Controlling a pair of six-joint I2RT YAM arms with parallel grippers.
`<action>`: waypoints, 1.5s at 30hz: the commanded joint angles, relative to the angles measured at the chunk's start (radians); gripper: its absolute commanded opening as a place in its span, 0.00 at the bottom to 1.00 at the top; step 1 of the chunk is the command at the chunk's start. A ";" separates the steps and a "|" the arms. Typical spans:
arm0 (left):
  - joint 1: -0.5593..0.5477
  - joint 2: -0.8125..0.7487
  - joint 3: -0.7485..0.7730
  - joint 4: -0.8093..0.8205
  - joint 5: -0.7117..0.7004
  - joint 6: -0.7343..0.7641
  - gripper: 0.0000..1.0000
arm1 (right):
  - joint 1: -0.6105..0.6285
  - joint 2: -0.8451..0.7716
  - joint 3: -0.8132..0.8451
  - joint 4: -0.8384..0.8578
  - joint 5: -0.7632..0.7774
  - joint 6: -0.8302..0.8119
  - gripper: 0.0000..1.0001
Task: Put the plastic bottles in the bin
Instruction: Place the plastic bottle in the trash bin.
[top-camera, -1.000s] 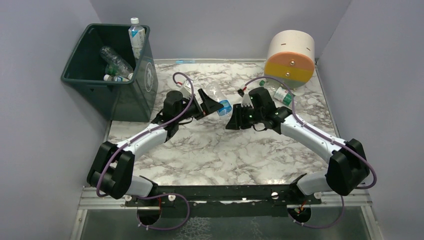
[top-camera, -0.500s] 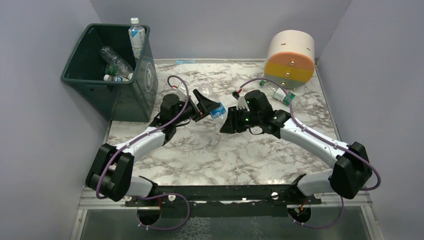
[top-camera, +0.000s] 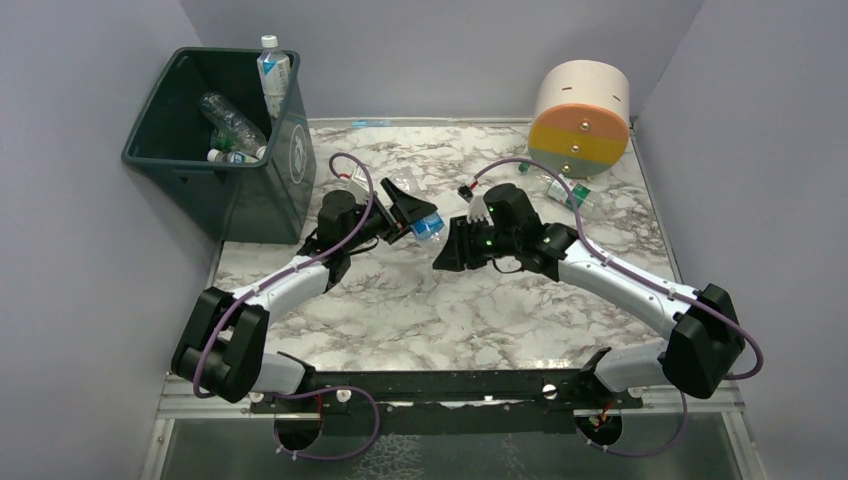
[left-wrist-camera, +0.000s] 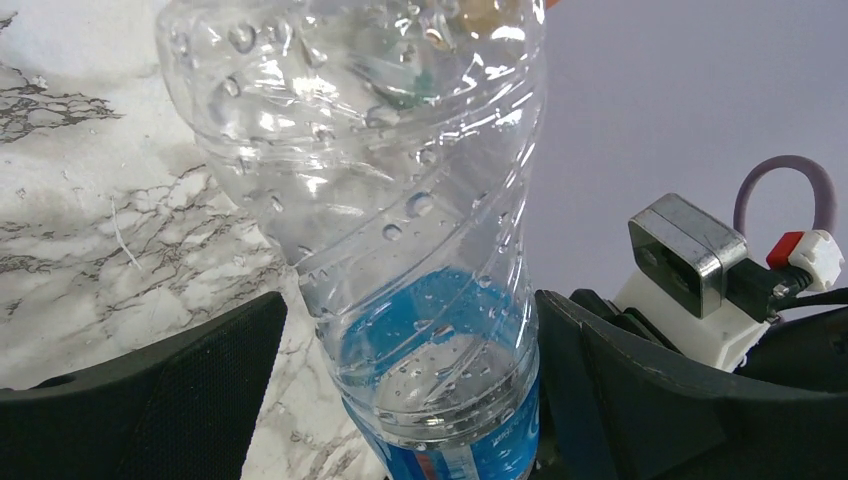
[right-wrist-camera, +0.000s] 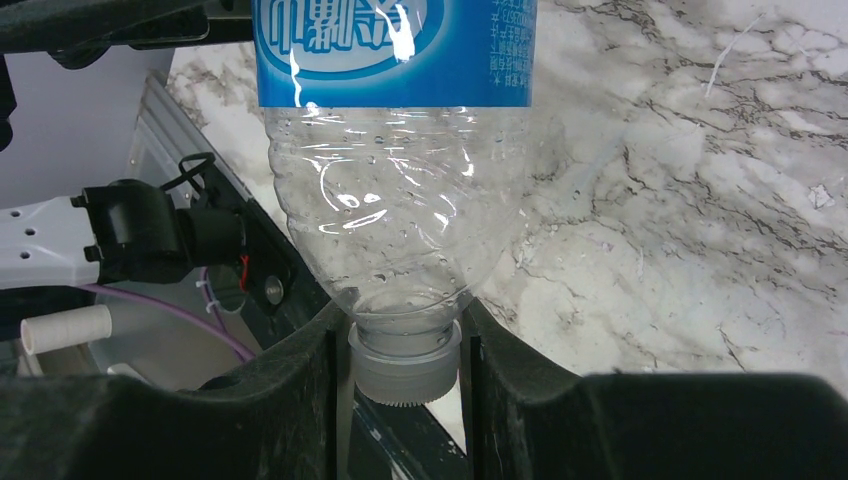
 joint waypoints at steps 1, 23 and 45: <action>0.010 -0.024 -0.010 0.042 -0.019 -0.005 0.99 | 0.016 -0.019 0.001 0.037 -0.004 0.010 0.33; 0.033 0.001 -0.009 0.066 0.009 -0.005 0.55 | 0.042 -0.009 0.006 0.050 0.001 0.015 0.34; 0.048 -0.011 -0.036 0.071 0.004 -0.003 0.50 | 0.047 -0.115 -0.023 -0.035 0.041 0.025 0.75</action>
